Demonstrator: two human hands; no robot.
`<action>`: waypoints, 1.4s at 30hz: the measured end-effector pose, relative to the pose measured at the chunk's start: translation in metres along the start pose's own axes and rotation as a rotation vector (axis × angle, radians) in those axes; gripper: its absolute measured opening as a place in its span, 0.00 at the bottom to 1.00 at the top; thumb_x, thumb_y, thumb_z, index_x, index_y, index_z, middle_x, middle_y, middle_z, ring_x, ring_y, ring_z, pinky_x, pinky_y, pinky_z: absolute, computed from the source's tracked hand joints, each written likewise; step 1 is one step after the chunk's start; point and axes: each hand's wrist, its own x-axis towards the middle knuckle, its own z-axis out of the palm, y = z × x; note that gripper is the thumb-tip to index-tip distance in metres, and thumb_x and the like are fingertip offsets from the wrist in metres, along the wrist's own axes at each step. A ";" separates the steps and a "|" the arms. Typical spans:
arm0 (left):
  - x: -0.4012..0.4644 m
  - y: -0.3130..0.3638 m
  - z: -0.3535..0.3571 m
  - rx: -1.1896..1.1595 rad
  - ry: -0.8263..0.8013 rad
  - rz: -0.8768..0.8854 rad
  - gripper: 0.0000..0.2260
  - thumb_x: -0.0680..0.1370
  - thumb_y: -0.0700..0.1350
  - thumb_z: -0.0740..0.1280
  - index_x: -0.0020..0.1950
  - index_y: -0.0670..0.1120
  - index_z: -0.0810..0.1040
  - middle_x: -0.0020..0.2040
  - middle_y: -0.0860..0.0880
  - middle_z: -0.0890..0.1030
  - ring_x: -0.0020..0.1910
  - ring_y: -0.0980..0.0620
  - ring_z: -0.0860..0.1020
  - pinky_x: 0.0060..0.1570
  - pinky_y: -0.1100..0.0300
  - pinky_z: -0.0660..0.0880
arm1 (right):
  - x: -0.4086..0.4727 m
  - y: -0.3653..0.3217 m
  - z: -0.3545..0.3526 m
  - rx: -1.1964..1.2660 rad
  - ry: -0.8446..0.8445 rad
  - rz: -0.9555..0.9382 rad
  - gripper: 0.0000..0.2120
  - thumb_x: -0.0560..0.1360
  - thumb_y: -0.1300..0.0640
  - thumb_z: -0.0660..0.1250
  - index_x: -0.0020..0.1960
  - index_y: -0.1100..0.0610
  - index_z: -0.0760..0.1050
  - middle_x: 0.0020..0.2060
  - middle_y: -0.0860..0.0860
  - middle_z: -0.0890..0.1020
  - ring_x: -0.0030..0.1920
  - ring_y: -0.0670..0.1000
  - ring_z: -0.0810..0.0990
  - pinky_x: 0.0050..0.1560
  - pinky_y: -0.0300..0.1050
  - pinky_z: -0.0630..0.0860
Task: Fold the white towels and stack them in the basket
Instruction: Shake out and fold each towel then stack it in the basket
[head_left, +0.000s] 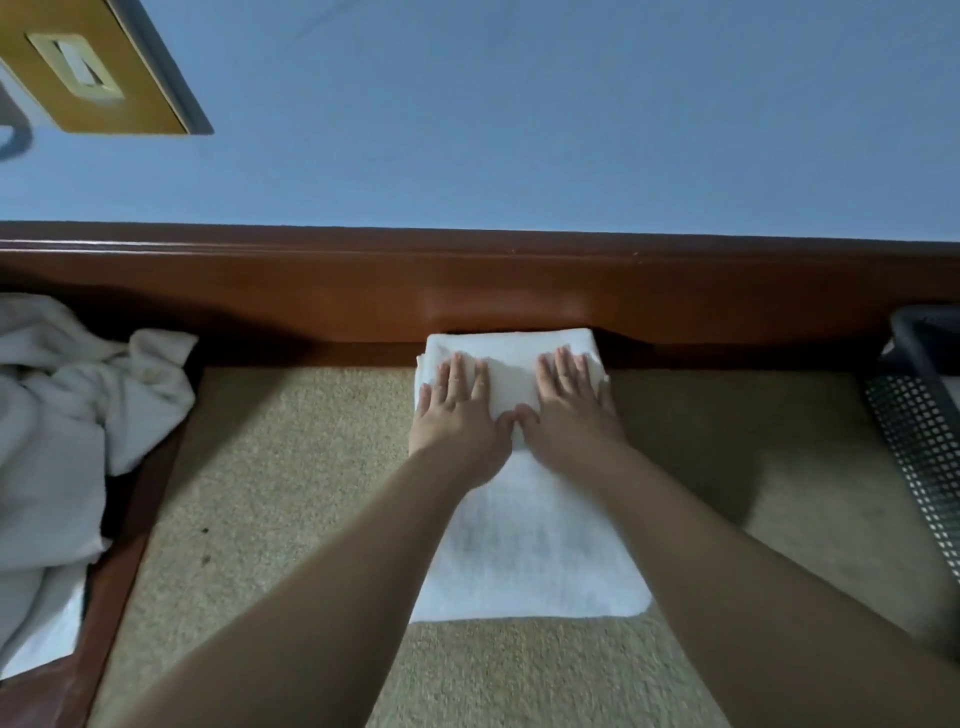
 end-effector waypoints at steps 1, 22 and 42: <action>-0.012 0.004 -0.003 -0.021 0.006 -0.011 0.34 0.85 0.64 0.46 0.85 0.50 0.38 0.84 0.45 0.34 0.83 0.47 0.34 0.82 0.47 0.37 | -0.016 -0.005 -0.006 -0.010 -0.022 -0.005 0.35 0.85 0.37 0.45 0.85 0.51 0.36 0.83 0.52 0.33 0.81 0.55 0.29 0.81 0.61 0.33; -0.100 -0.012 0.103 0.003 0.244 0.081 0.33 0.86 0.63 0.45 0.85 0.51 0.36 0.84 0.45 0.34 0.83 0.46 0.34 0.81 0.49 0.37 | -0.126 0.013 0.097 -0.055 0.204 -0.049 0.32 0.86 0.38 0.45 0.86 0.49 0.46 0.84 0.59 0.44 0.84 0.61 0.38 0.82 0.64 0.49; -0.177 -0.055 0.090 0.312 0.172 0.367 0.43 0.68 0.36 0.79 0.80 0.33 0.64 0.78 0.30 0.64 0.76 0.32 0.67 0.64 0.44 0.75 | -0.191 0.085 0.094 -0.014 0.224 -0.411 0.36 0.78 0.64 0.65 0.83 0.59 0.59 0.83 0.56 0.57 0.84 0.55 0.49 0.82 0.54 0.57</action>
